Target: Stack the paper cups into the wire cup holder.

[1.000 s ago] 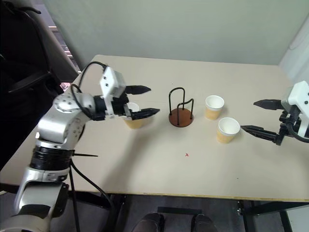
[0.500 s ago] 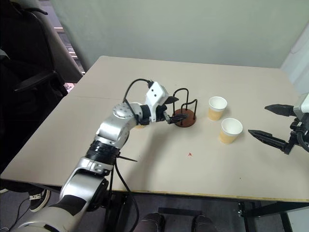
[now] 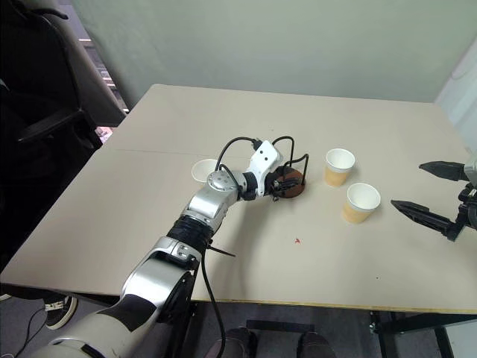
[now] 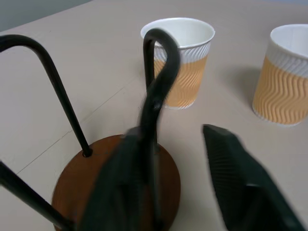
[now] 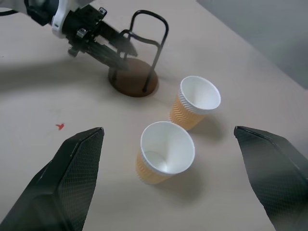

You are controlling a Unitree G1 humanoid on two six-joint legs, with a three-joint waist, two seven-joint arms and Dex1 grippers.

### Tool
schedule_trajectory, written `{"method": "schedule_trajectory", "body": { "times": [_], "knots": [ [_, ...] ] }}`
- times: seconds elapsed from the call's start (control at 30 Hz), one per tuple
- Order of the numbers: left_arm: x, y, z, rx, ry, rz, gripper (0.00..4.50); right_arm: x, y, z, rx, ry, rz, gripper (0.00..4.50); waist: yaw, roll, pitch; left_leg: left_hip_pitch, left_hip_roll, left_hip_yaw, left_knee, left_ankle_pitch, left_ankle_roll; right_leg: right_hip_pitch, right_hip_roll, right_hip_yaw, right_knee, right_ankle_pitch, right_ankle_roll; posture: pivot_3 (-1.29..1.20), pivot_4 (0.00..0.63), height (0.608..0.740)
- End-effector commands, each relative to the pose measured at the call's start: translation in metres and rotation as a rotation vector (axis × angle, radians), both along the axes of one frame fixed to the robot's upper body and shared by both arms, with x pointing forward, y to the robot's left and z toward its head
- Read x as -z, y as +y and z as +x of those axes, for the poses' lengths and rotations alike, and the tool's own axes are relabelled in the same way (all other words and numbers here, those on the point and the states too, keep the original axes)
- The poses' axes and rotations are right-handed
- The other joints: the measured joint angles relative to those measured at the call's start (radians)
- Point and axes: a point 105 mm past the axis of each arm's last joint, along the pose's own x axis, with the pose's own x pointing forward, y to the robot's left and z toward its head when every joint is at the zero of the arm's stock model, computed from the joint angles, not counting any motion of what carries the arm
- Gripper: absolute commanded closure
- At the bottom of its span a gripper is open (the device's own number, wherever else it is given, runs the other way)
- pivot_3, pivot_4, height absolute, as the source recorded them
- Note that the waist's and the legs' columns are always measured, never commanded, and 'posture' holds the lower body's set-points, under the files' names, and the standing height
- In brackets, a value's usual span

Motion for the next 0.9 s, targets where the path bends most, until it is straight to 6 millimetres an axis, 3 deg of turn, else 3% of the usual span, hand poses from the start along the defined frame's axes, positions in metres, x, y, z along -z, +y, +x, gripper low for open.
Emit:
{"method": "schedule_trajectory", "body": {
  "times": [0.03,0.1,0.27,0.4,0.6,0.9],
  "knots": [
    [-0.026,-0.002,-0.007,0.09,-0.065,-0.033,3.67,-0.014,0.0,-0.005,0.007,-0.056,-0.026,0.0,0.0,0.0,0.0,0.0,0.0,0.001,0.001,-0.001,0.001,0.0,0.0,0.001,0.0,0.0,0.001,0.0,0.15,0.74],
    [-0.033,0.0,-0.022,0.196,-0.057,-0.03,4.38,-0.014,0.0,-0.005,0.007,-0.057,-0.027,0.0,0.0,0.0,0.0,0.0,-0.002,0.003,0.001,-0.002,0.002,-0.001,0.0,0.005,0.0,-0.001,0.003,0.0,0.15,0.74],
    [-0.034,0.013,-0.08,0.498,-0.011,0.021,4.45,-0.011,0.003,-0.004,0.0,-0.052,-0.023,0.0,-0.004,0.001,0.0,0.0,-0.004,0.009,0.001,-0.005,0.005,-0.005,0.0,0.012,0.0,-0.002,0.005,0.0,0.15,0.74],
    [-0.025,0.026,-0.108,0.622,0.058,0.046,4.45,-0.007,0.006,-0.003,-0.011,-0.045,-0.011,0.0,-0.002,0.001,-0.001,0.001,-0.004,0.009,0.002,-0.006,0.006,-0.005,-0.002,0.013,0.001,-0.003,0.006,0.0,0.15,0.74],
    [-0.016,0.023,-0.121,0.681,0.094,0.028,4.45,-0.004,0.009,-0.001,-0.018,-0.043,-0.003,0.0,-0.002,0.001,-0.001,0.001,-0.003,0.009,0.003,-0.006,0.009,-0.004,-0.005,0.013,0.002,-0.001,0.005,0.0,0.15,0.74],
    [0.017,0.009,-0.114,0.648,0.03,0.175,4.45,-0.003,0.013,-0.001,-0.029,-0.04,-0.004,0.0,-0.008,0.003,-0.002,0.002,-0.003,0.009,0.003,-0.008,0.01,-0.004,-0.006,0.013,0.002,0.0,0.005,0.0,0.15,0.74]
  ]
}}
